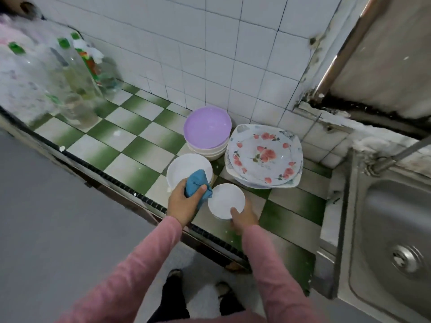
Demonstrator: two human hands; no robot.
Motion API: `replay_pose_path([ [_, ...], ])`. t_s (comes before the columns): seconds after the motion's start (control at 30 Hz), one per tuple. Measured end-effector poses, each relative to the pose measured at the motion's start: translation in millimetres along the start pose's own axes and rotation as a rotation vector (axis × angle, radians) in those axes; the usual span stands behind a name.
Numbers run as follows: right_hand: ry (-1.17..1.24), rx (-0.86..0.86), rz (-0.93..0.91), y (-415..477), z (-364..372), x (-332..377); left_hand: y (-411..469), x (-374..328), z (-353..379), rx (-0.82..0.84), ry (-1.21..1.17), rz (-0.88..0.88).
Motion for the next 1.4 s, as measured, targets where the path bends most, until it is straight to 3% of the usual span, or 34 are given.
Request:
replay_pose_path([
  [0.2,0.072,-0.205,0.051,-4,7,-5,35,-11,-6,0.193,0.084,0.085],
  [0.53,0.026,-0.296,0.108,-8,4,-2,51,-15,-4,0.393,0.134,0.120],
  [1.07,0.085,-0.310,0.016,-14,-5,9,64,-20,8,0.397,0.126,0.104],
  [1.4,0.220,-0.490,-0.067,-30,-37,4,70,-23,10,0.364,0.117,0.096],
])
Point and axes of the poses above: each hand's wrist, its own y-axis towards the middle knuckle, its own z-axis out of the palm, x = y × z, the point moved 9 cm from there along y, towards the middle knuckle, and after that the axes turned 1 degree about x, right-handed, at the moved point
